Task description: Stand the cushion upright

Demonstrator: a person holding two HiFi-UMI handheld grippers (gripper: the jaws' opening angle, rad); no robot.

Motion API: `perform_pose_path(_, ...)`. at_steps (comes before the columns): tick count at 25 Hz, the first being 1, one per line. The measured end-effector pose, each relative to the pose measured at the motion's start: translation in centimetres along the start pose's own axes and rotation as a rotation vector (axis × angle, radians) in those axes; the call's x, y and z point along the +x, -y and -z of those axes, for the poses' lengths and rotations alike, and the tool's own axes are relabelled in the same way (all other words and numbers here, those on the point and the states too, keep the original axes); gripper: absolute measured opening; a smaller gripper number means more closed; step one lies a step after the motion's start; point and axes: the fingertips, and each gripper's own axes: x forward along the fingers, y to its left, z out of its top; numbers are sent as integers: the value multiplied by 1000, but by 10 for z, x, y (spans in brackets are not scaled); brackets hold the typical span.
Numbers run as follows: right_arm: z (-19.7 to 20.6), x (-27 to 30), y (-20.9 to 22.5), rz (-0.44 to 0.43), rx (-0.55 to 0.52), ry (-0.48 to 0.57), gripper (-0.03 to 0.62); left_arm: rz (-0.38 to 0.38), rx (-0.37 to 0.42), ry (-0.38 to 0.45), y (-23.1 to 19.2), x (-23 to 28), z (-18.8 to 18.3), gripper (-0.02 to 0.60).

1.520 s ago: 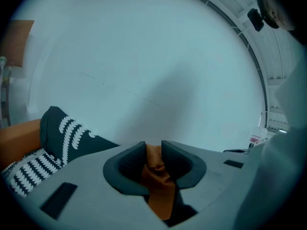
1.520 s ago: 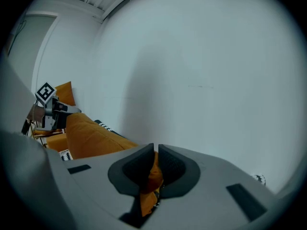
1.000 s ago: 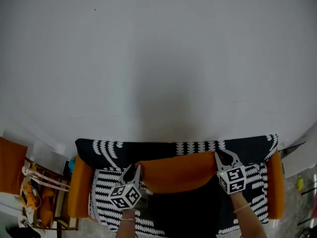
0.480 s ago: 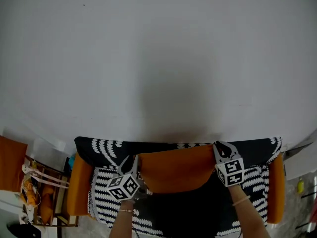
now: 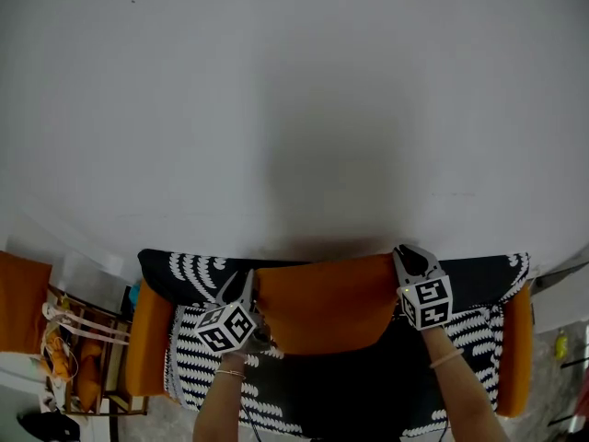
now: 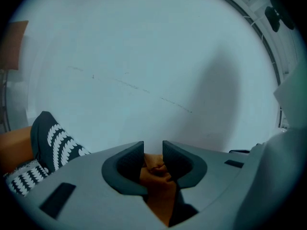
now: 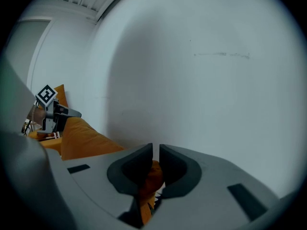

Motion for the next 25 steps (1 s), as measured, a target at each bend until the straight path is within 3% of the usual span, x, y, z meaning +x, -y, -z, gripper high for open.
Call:
perform_pose_path(7, -11, 14, 4, -31, 9, 20, 97, -17, 10, -19, -2, 11, -4, 156)
perform_pose_path(17, -20, 1, 2, -51, -11, 42, 103, -21, 37, -37, 12, -8, 0, 169)
perform_pose_path(25, -21, -26, -18, -96, -54, 47, 89, -2, 111, -38, 40, -34, 0, 151)
